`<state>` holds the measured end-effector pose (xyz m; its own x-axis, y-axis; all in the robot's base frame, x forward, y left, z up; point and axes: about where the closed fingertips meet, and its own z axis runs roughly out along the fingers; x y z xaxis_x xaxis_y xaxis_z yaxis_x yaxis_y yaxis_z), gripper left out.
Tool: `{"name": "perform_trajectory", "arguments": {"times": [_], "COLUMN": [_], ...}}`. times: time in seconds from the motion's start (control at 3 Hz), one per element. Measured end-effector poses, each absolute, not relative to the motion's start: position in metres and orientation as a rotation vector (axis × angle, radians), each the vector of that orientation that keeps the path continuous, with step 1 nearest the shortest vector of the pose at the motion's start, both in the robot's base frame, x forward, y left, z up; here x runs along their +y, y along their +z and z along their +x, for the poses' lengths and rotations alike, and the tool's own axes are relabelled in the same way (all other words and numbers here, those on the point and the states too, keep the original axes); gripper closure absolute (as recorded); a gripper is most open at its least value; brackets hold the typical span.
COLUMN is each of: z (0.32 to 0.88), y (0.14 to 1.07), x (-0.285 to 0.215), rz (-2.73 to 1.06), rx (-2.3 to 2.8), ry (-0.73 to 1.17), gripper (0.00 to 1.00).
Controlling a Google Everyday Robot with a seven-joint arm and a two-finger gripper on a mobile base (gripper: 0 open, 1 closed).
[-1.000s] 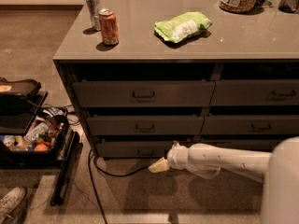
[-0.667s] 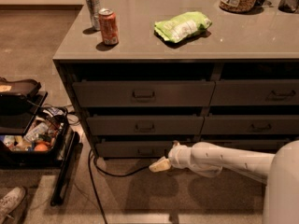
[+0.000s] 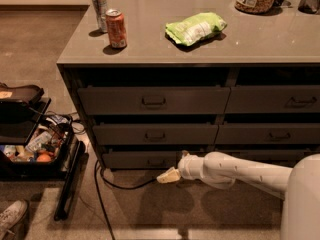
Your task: Open bottom drawer
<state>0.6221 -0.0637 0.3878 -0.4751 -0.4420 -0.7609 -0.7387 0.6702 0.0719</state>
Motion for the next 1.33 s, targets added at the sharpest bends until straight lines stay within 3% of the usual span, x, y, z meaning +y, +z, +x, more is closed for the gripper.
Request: {"name": "perform_trajectory", "arguments": {"times": [0.67, 1.33], "z": [0.632, 0.636], "y": [0.36, 0.35], "x": [-0.044, -0.032], "rz": [-0.784, -0.773], "rx": [2.03, 2.035], "ry": [0.792, 0.769], "gripper": [0.0, 0.0]}}
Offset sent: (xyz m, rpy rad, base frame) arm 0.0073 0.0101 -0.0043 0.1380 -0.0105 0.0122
